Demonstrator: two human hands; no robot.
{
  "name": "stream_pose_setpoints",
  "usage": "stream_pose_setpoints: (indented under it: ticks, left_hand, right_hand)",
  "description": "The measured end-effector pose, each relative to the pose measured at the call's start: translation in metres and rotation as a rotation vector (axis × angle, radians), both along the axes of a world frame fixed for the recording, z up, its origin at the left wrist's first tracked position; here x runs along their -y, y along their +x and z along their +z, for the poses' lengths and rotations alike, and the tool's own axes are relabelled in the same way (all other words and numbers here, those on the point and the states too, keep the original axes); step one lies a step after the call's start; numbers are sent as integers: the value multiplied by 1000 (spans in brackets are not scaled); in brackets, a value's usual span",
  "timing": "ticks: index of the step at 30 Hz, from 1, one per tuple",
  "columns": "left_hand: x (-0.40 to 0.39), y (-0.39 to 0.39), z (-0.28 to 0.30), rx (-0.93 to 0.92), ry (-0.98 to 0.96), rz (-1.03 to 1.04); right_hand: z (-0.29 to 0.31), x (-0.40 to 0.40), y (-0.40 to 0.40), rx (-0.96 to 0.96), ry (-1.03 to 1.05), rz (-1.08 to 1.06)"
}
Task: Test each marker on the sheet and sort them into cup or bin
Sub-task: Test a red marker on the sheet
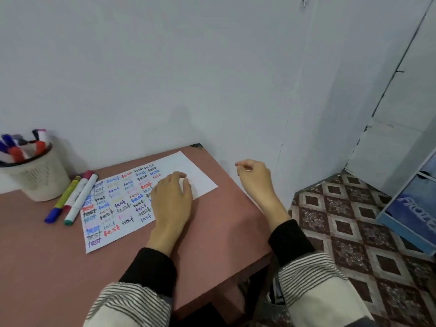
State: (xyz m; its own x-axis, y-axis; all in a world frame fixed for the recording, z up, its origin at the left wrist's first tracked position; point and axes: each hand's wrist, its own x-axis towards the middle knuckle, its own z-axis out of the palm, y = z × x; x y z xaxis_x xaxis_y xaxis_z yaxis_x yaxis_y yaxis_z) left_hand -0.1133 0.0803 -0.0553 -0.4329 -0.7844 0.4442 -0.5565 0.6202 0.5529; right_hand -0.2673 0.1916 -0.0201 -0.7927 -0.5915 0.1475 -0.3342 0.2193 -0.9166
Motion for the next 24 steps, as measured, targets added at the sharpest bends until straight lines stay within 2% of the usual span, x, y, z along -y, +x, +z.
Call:
stream_pose_setpoints:
  ticks: [4,7,10,13,16,21,23,24]
  left_hand:
    - [53,56,1,85,-46,110]
    - [76,91,0,170,-87,215]
    - [92,121,-2,194,-121,361]
    - [107,146,-6,294,-71,488]
    - [118,160,-9,298,10,511]
    - [124,163,-10,334,-36,469]
    - [122,161,-11,280,-72,399]
    - [121,160,-12,236,-97,354]
  right_hand:
    - [-8,61,44,-104,105,160]
    - [-23,98,72,-226,183,184]
    - [-34,133,98,-450,324,160]
    - [-41,159,116,-552,485,194]
    - [-46,174,121,-590,596,255]
    - [-46,178,116,-594,604,253]
    - [-45,177,116,-598,550,246]
    - [-43,177,117,-573,457,232]
